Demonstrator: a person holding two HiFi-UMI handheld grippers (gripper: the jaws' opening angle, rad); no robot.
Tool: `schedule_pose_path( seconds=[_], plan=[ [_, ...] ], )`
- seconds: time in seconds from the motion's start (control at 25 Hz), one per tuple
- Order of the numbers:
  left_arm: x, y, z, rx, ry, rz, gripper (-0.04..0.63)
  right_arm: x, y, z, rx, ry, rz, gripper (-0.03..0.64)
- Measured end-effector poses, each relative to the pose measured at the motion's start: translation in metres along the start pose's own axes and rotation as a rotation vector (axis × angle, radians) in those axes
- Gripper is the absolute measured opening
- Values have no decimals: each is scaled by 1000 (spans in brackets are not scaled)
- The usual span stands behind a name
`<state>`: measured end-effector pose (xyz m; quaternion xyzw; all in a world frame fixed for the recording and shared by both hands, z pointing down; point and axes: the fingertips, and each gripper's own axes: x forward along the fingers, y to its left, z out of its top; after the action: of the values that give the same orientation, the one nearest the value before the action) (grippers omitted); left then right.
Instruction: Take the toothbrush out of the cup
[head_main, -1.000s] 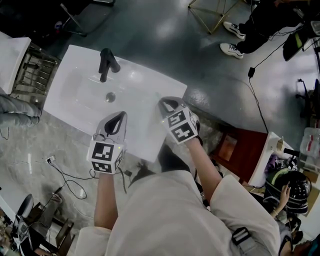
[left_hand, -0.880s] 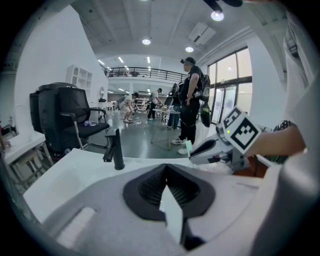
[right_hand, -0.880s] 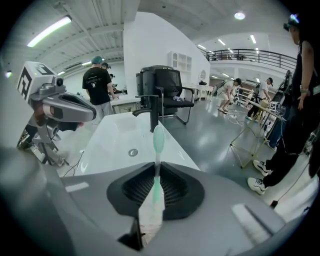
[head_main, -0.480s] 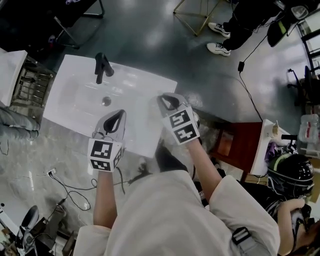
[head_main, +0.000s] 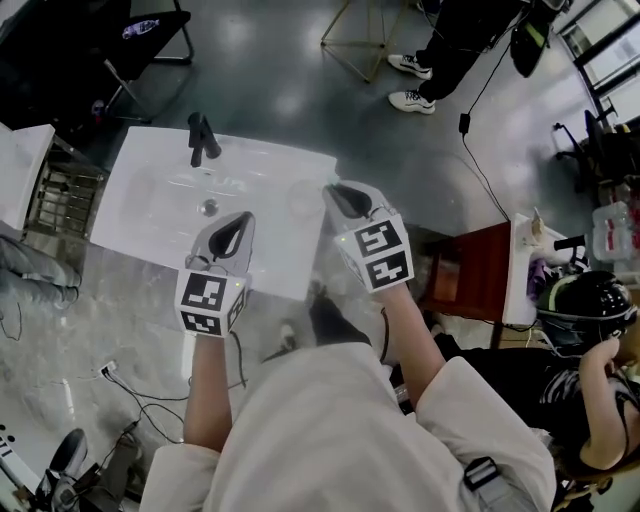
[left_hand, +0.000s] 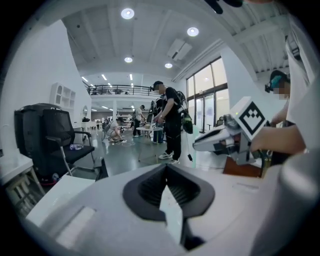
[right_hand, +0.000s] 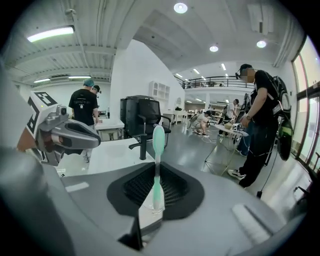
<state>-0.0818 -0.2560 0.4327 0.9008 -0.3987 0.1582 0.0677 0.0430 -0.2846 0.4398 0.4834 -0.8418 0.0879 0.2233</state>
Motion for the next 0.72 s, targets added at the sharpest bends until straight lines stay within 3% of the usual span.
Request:
schedule_pose_path(
  seconds=[0.72],
  plan=[
    [-94, -76, 38, 139, -125, -78, 2, -164, 51, 13, 68, -174, -138, 40]
  ],
)
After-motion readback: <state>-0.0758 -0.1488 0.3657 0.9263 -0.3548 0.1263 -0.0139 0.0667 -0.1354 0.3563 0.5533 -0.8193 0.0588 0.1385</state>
